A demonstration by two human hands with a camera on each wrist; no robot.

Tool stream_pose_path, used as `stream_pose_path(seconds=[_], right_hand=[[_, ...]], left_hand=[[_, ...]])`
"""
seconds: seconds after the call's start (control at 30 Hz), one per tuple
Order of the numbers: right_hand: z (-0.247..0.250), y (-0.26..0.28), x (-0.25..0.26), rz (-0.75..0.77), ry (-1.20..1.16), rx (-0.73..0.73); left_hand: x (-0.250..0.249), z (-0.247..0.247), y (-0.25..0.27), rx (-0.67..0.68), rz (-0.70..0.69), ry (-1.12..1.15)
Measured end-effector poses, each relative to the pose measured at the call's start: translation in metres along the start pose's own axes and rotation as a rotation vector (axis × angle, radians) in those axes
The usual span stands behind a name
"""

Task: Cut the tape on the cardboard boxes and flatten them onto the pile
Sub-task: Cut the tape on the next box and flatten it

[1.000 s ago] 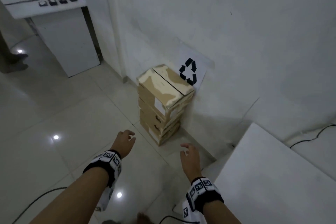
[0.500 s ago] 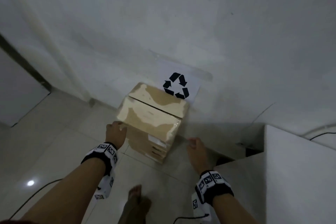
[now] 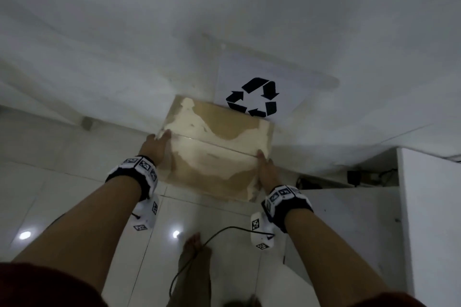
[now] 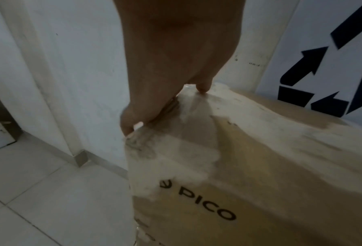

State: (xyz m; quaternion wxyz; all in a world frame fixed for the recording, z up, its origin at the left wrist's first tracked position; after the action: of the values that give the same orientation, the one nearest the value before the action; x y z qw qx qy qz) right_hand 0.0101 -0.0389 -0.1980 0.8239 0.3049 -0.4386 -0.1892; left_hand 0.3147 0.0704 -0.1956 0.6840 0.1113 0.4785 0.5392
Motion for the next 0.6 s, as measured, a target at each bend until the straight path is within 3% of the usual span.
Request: stream_pose_path(seconds=[0.1,0.3,0.6], right_hand=[[-0.002,-0.002,-0.003,0.037,-0.016,-0.055],[0.023,0.026,-0.013,0.071,-0.060,-0.073],[0.143,0.111,-0.056,0.196,-0.129,-0.208]], left_hand=[[0.002,-0.002,-0.005,0.010,-0.035,-0.022],[0.000,0.008,0.030,-0.144,-0.113,-0.036],[-0.016,-0.021,0.144,-0.055,-0.279,0.104]])
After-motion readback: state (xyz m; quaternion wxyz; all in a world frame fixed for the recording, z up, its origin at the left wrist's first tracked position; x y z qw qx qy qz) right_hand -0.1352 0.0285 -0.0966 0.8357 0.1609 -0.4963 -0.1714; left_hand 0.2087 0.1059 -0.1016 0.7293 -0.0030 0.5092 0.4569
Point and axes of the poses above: each hand's wrist, its own y-axis away from the middle knuckle, its own z-axis out of the back of the hand, x = y × z, the point moved 4 cm from there along -y, towards the middle knuckle, and after that the axes turned 4 degrees about -x, right-handed, at the moved point
